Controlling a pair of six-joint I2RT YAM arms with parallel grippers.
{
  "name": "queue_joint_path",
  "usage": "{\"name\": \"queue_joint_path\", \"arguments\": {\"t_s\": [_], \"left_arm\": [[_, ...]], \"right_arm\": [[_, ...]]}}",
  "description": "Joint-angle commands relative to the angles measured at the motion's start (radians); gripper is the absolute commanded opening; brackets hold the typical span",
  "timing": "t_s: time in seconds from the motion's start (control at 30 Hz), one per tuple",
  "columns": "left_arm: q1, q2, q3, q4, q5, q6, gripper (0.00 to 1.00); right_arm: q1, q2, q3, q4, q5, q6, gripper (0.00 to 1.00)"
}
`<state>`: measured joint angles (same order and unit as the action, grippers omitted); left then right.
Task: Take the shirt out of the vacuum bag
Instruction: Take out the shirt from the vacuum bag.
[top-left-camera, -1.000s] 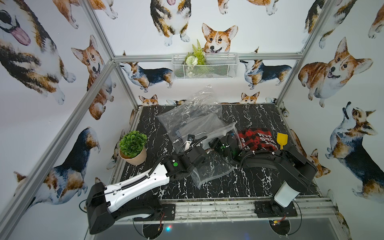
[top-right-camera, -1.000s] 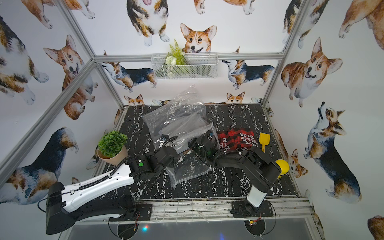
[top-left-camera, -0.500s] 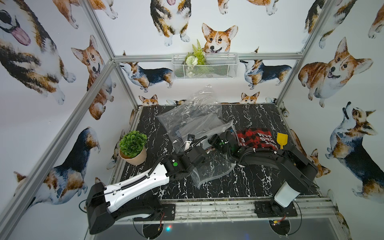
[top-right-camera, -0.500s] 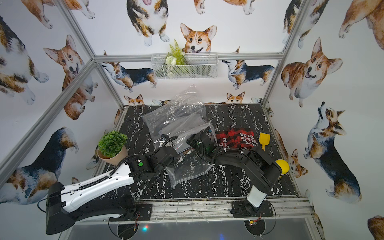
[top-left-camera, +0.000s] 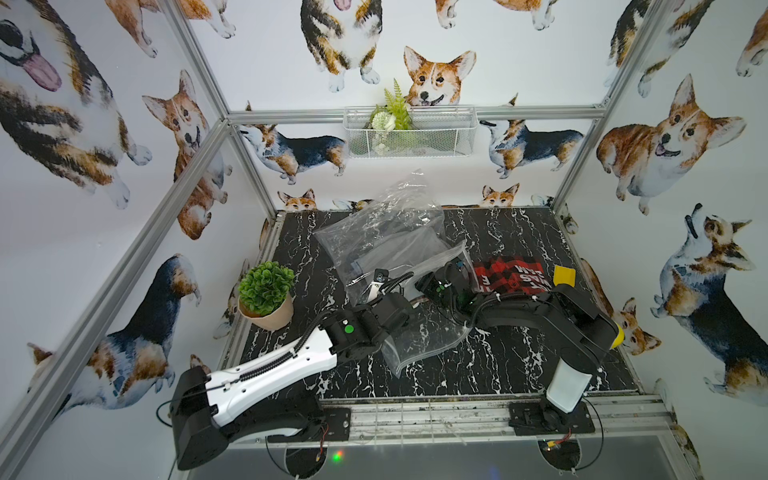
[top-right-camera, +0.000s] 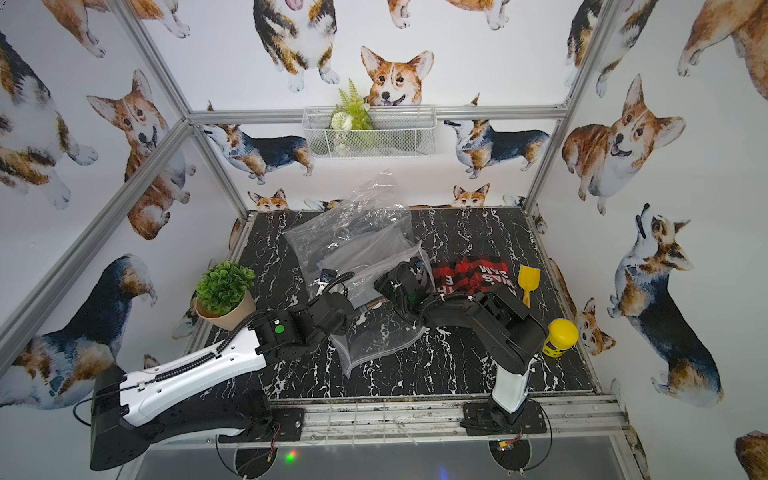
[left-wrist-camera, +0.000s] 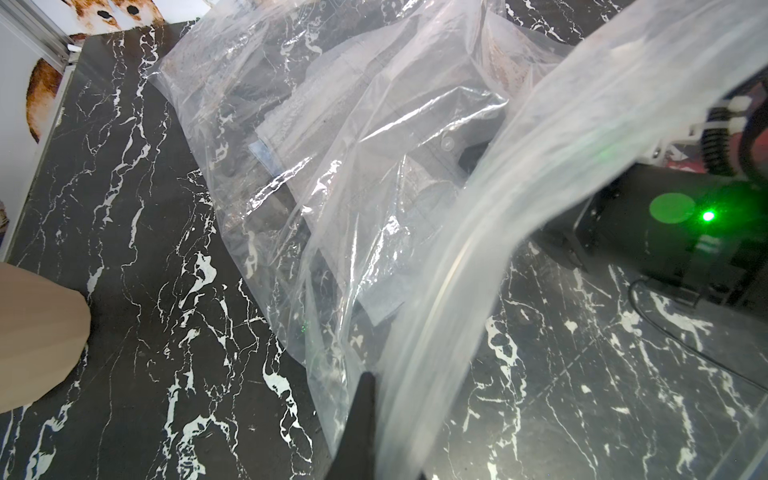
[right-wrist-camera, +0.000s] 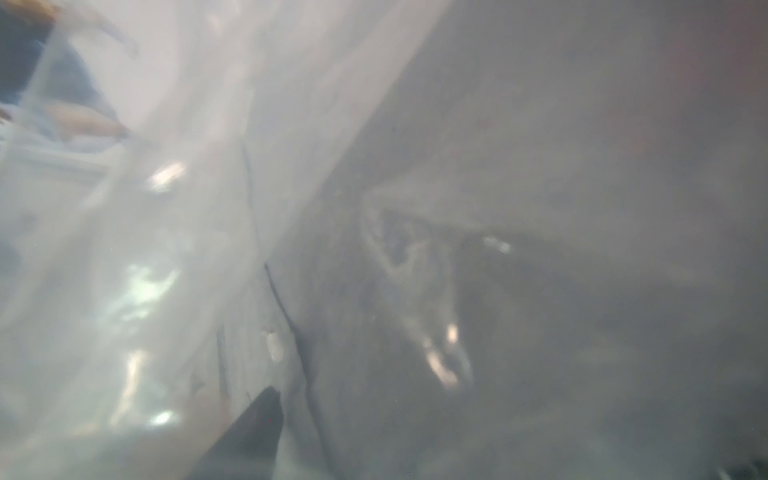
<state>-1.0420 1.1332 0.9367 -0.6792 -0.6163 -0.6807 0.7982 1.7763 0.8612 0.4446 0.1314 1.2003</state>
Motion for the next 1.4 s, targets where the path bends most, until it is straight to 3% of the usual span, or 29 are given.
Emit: {"name": "queue_joint_path", "arguments": {"t_s": [0.0, 0.17, 0.63, 1.0, 1.1, 1.23, 1.37], "left_arm": [[0.001, -0.001, -0.005, -0.005, -0.020, -0.006, 0.00], [0.002, 0.002, -0.009, 0.000, -0.017, -0.011, 0.00], [0.001, 0.003, -0.010, 0.004, -0.007, -0.022, 0.00], [0.001, -0.003, -0.030, 0.015, 0.005, -0.033, 0.00], [0.001, -0.001, -0.035, 0.017, 0.006, -0.039, 0.00], [0.002, -0.005, -0.038, 0.013, 0.000, -0.039, 0.00], [0.000, -0.006, -0.044, 0.015, -0.003, -0.043, 0.00]], "right_arm": [[-0.008, -0.011, 0.002, 0.030, 0.014, 0.059, 0.68], [-0.013, -0.029, 0.031, 0.001, 0.042, 0.053, 0.59], [-0.024, 0.086, 0.125, -0.012, 0.041, 0.064, 0.58], [-0.025, 0.108, 0.173, -0.008, 0.090, 0.049, 0.37], [-0.027, 0.139, 0.231, -0.044, 0.063, 0.028, 0.25], [-0.027, 0.152, 0.272, -0.065, 0.022, 0.005, 0.01], [-0.027, 0.138, 0.274, -0.092, -0.001, -0.018, 0.00]]}}
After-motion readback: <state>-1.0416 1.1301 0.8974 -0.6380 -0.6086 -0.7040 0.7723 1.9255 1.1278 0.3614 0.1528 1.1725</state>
